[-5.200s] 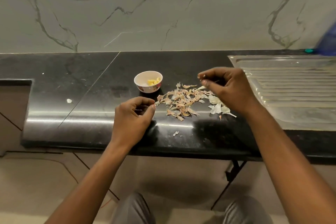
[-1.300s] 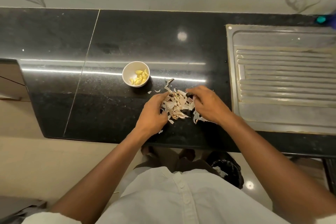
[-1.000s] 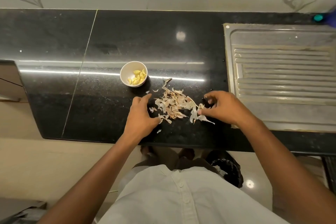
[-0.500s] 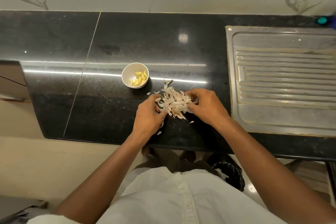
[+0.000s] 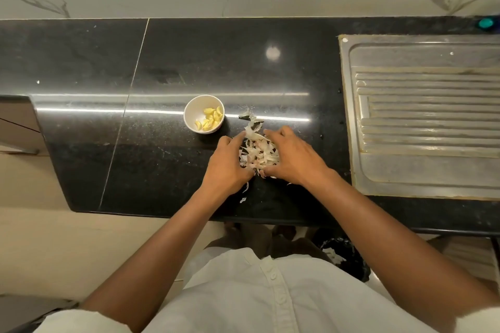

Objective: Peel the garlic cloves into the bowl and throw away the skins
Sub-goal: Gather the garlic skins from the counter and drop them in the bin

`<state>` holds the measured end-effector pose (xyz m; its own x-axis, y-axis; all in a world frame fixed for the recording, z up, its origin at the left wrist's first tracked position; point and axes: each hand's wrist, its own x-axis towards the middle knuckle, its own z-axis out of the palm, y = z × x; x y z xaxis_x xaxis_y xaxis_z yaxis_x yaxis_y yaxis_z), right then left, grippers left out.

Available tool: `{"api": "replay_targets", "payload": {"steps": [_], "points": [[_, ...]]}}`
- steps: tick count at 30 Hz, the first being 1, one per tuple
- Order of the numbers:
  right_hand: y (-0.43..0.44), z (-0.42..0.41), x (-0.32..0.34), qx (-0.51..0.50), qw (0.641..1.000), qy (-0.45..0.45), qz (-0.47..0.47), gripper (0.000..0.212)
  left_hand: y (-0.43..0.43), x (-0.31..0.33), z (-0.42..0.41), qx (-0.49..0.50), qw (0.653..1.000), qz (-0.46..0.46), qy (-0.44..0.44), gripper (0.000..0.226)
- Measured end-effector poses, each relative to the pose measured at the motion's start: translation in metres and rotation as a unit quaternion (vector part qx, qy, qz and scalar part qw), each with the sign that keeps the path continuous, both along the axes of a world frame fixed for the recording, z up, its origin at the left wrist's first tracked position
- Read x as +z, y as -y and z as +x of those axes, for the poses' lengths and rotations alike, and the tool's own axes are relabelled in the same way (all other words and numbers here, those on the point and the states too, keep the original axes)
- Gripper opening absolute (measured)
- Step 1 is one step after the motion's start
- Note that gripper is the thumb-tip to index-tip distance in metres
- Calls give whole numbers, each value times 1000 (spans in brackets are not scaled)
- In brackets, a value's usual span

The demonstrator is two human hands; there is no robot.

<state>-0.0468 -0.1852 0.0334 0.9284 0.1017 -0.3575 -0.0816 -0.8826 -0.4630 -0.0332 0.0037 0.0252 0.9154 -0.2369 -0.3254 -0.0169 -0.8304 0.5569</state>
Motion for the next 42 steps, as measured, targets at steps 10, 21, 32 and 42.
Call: {"api": "replay_targets", "payload": {"steps": [10, 21, 32, 42], "points": [[-29, -12, -13, -99, 991, 68, 55, 38, 7, -6, 18, -41, 997, -47, 43, 8], [-14, -38, -15, -270, 939, 166, 134, 29, 30, 7, 36, -137, 981, -135, 22, 17], [49, -133, 1, -467, 836, 250, 142, 35, 125, 29, -14, -274, 941, -197, 20, 20], [109, -275, -24, -616, 733, 274, 89, 32, 243, 4, -128, -447, 869, -210, -4, 31]]}}
